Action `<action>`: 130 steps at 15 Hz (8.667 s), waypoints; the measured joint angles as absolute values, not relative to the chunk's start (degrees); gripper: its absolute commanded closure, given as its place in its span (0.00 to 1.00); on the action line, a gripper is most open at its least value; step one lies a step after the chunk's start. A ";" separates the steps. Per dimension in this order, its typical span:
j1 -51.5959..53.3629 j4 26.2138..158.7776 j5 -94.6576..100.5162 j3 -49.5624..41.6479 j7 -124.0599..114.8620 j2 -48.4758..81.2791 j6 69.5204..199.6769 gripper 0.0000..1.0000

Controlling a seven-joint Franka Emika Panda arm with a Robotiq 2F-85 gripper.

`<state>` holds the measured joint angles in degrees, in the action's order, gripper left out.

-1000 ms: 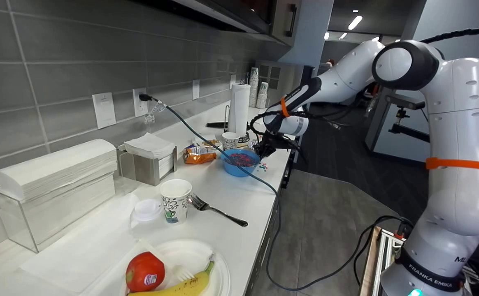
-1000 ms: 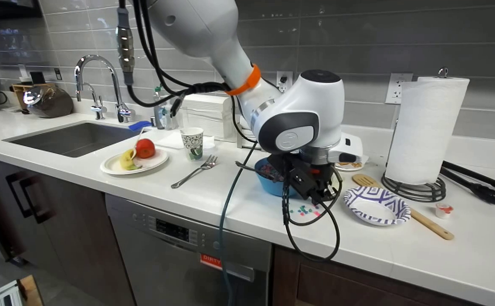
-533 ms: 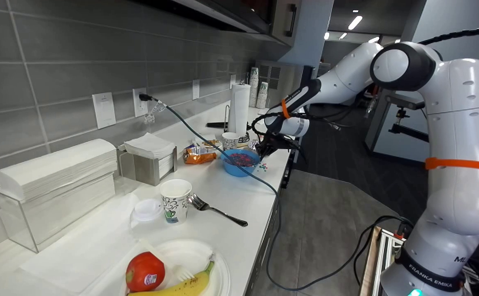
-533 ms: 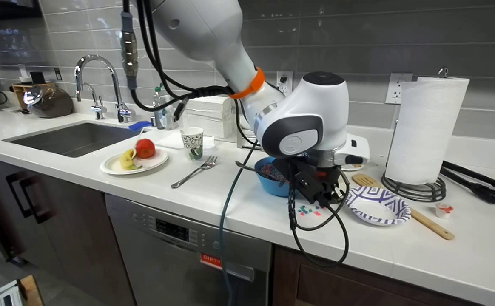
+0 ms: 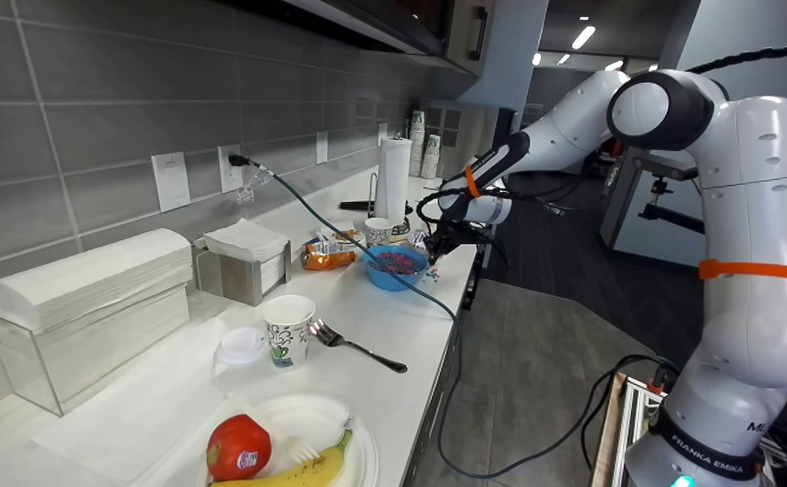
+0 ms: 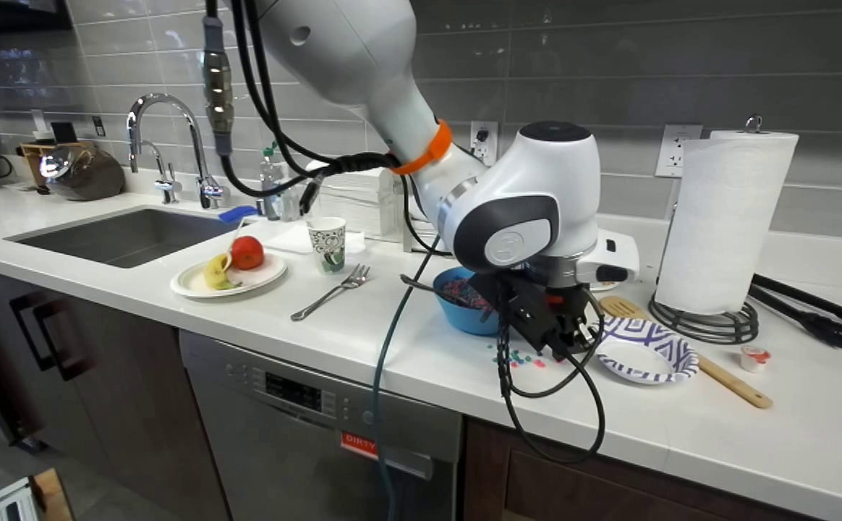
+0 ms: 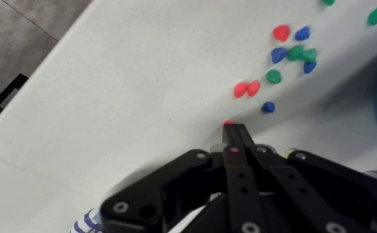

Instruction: Separate the sweets into colors

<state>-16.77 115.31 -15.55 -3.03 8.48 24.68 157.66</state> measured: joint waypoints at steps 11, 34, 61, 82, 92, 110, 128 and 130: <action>-14.61 115.33 -13.16 -3.85 3.86 22.43 155.49 1.00; -12.70 115.42 -11.00 -6.83 -0.23 22.47 148.45 1.00; -8.85 115.50 -6.04 -9.96 -7.15 22.11 155.44 1.00; -8.01 118.58 -8.14 -9.37 -9.74 16.60 136.88 1.00; -10.05 118.88 -12.54 -8.32 -4.24 18.60 142.15 1.00; -12.62 118.88 -16.12 -6.59 3.10 19.28 142.70 1.00; -13.48 118.92 -12.91 -7.56 -0.32 21.95 155.55 1.00; -14.34 118.93 -14.36 -6.14 1.38 22.51 158.16 1.00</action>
<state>-14.34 118.93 -14.36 -6.14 1.38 22.51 158.16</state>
